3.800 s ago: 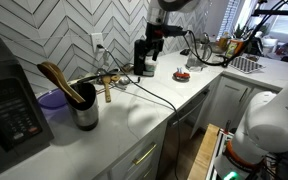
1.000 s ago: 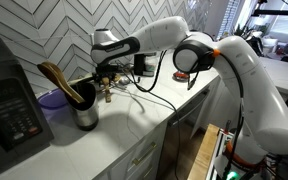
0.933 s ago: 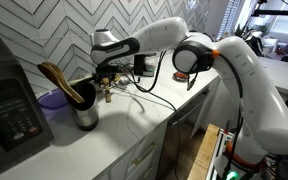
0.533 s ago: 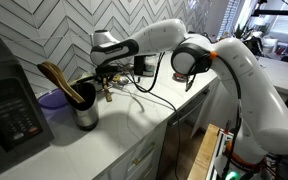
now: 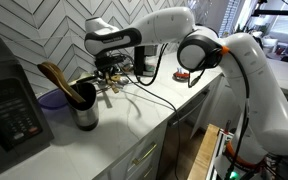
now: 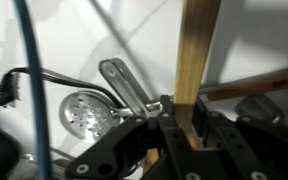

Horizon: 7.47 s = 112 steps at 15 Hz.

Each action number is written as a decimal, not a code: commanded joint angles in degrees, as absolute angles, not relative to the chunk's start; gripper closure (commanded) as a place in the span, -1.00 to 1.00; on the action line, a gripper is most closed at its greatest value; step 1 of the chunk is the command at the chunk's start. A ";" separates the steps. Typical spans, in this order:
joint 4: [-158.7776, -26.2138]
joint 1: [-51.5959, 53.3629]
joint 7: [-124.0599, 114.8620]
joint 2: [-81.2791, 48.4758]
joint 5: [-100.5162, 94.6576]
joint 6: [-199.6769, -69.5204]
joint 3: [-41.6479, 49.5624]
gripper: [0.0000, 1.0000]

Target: Put the wooden spatula in the utensils box

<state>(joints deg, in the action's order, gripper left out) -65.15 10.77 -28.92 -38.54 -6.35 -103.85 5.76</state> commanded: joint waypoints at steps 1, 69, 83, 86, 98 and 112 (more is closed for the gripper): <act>-73.12 11.30 -22.52 -29.86 -9.99 -95.86 5.98 0.88; -106.76 -0.82 107.75 -15.39 108.93 -72.77 0.96 0.88; -98.75 3.37 110.28 -21.52 99.83 -99.21 0.97 0.88; -99.03 2.86 107.28 -21.74 98.30 -97.75 0.46 0.88; -101.10 3.71 110.02 -22.14 98.86 -101.43 0.17 0.88; -108.83 3.86 108.58 -20.04 97.39 -104.59 -0.32 -0.26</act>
<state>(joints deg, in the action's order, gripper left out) -105.66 4.21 108.94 -23.22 99.03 -104.34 -0.62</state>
